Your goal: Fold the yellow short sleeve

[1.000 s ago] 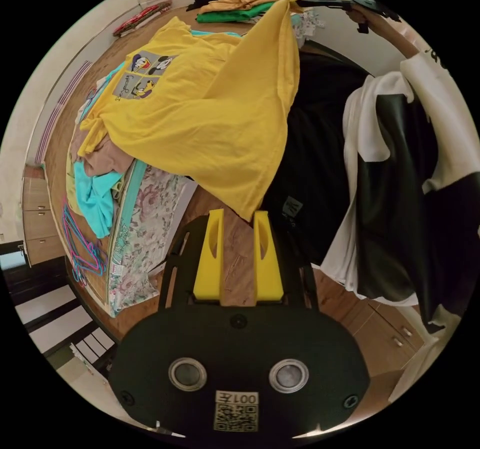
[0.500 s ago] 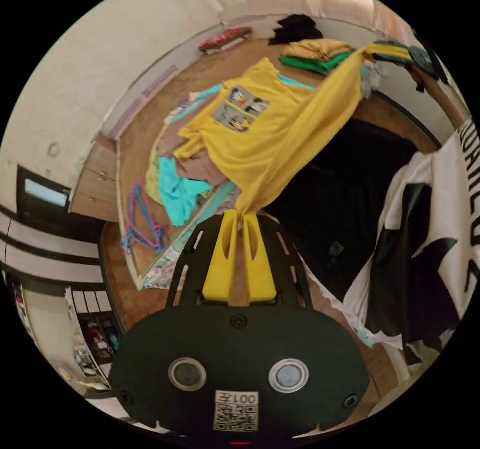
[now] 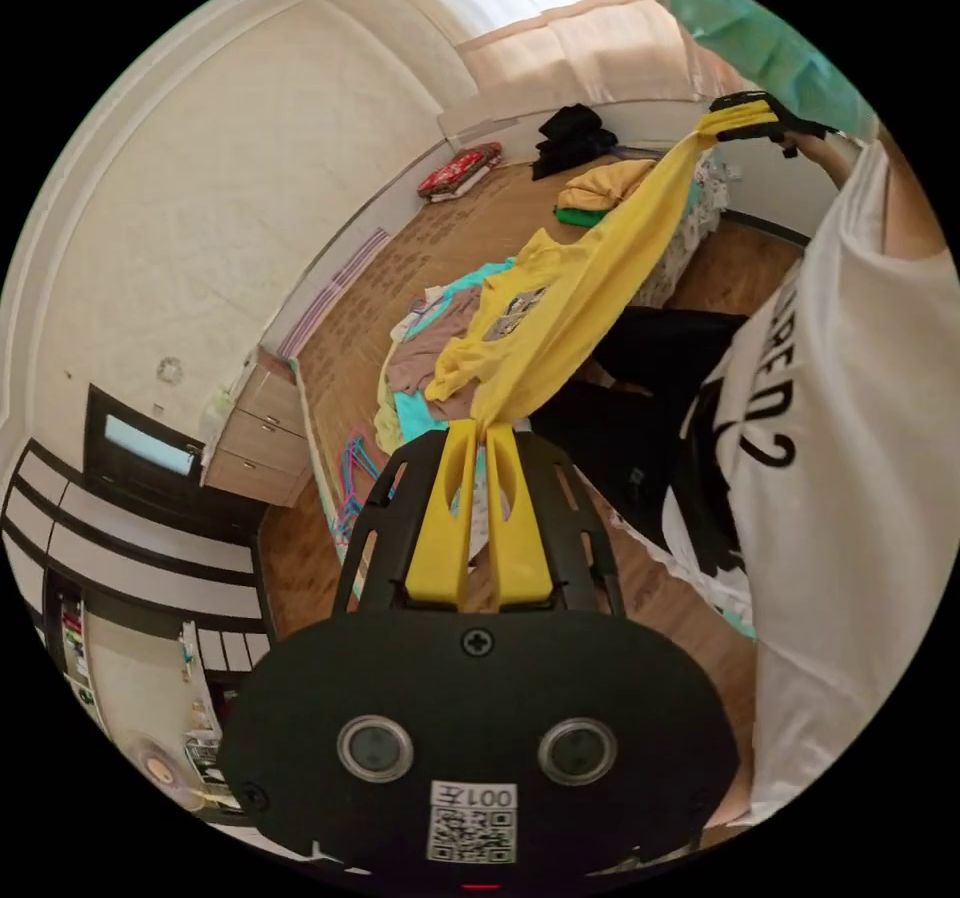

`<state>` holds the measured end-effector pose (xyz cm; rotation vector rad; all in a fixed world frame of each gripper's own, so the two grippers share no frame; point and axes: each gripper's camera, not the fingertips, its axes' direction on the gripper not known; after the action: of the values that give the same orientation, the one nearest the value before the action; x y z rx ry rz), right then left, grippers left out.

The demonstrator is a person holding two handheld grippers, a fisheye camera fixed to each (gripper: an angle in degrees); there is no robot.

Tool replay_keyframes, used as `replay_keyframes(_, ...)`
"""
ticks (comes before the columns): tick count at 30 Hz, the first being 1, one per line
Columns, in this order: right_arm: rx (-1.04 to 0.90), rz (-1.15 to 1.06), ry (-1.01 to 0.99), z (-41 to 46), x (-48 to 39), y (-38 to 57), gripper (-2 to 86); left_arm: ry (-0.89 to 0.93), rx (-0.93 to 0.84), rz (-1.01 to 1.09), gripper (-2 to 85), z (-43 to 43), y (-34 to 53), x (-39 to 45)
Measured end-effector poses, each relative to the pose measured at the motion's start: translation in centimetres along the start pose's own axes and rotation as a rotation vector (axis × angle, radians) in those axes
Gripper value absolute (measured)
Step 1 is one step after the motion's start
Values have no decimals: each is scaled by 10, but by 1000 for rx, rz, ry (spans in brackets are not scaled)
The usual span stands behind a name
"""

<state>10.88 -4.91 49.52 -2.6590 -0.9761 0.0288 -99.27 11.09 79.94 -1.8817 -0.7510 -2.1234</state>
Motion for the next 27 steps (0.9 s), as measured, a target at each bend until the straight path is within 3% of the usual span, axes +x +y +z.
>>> replay_keyframes(5, -112, -42, -175, 20, 11, 0, 14, 211, -26, 72, -9, 27, -2, 4)
replay_keyframes(13, -362, -43, -518, 131, 5, 2, 17, 503, -274, 204, -9, 127, -25, 27)
replay_keyframes(16, -443, -41, -715, 178, -8, 8, 19, 648, -398, 202, -9, 176, -27, 40)
replay_keyframes(19, -586, -92, -898, 220, -31, 22, 23, 690, -664, 145, -10, 226, -14, 51)
replay_keyframes(21, -799, -192, -815, 244, -37, 38, 31, 617, -831, 158, -10, 250, 2, 51)
replay_keyframes(23, -836, -199, -678, 264, -23, 39, 40, 523, -862, 116, -10, 265, 1, 37)
replay_keyframes(25, -749, -132, -518, 288, 0, 24, 54, 454, -801, 20, -10, 283, -20, 13)
replay_keyframes(27, -542, 36, -329, 329, 33, -8, 60, 366, -621, -107, -10, 305, -69, -23)
